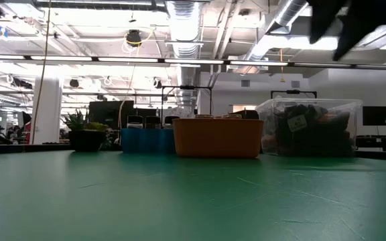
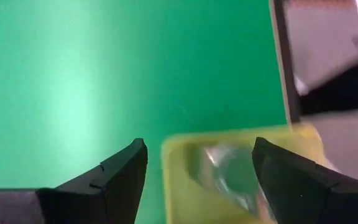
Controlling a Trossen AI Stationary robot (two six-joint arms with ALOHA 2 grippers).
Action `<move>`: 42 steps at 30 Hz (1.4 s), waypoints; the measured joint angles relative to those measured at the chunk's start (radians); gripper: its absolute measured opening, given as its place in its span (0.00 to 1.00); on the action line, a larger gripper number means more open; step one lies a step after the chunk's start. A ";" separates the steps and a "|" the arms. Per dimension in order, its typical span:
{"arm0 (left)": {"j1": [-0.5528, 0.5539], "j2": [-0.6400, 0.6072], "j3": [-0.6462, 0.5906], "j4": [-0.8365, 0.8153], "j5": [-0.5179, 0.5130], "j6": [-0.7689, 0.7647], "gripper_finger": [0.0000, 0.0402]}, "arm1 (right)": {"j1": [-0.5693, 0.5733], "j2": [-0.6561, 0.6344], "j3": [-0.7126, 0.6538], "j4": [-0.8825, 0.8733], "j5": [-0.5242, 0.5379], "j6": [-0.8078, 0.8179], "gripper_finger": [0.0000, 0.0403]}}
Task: Sort spices by type
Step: Return to Home Position
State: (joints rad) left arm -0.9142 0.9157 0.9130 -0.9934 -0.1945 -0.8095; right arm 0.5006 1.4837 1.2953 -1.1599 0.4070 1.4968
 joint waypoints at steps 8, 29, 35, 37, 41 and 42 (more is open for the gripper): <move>0.260 -0.095 -0.035 0.090 -0.163 0.108 0.69 | -0.037 -0.198 -0.171 0.161 0.131 -0.043 0.72; 0.782 -0.493 -0.405 0.536 -0.158 0.234 0.62 | -0.522 -0.542 -0.676 1.138 -0.135 -0.681 0.70; 0.822 -0.563 -0.403 0.525 -0.175 0.260 0.55 | -0.607 -0.681 -0.718 1.159 -0.151 -0.770 0.70; 0.821 -0.586 -0.403 0.522 -0.188 0.283 0.53 | -0.625 -0.738 -0.743 1.165 -0.151 -0.780 0.70; 0.821 -0.623 -0.403 0.518 -0.231 0.323 0.51 | -0.633 -0.851 -0.804 1.163 -0.149 -0.783 0.70; 0.821 -0.632 -0.404 0.521 -0.243 0.335 0.50 | -0.633 -0.880 -0.821 1.162 -0.148 -0.783 0.70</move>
State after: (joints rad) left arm -0.0933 0.2838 0.5092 -0.4727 -0.4372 -0.4747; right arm -0.1323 0.6036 0.4747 0.0023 0.2593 0.7134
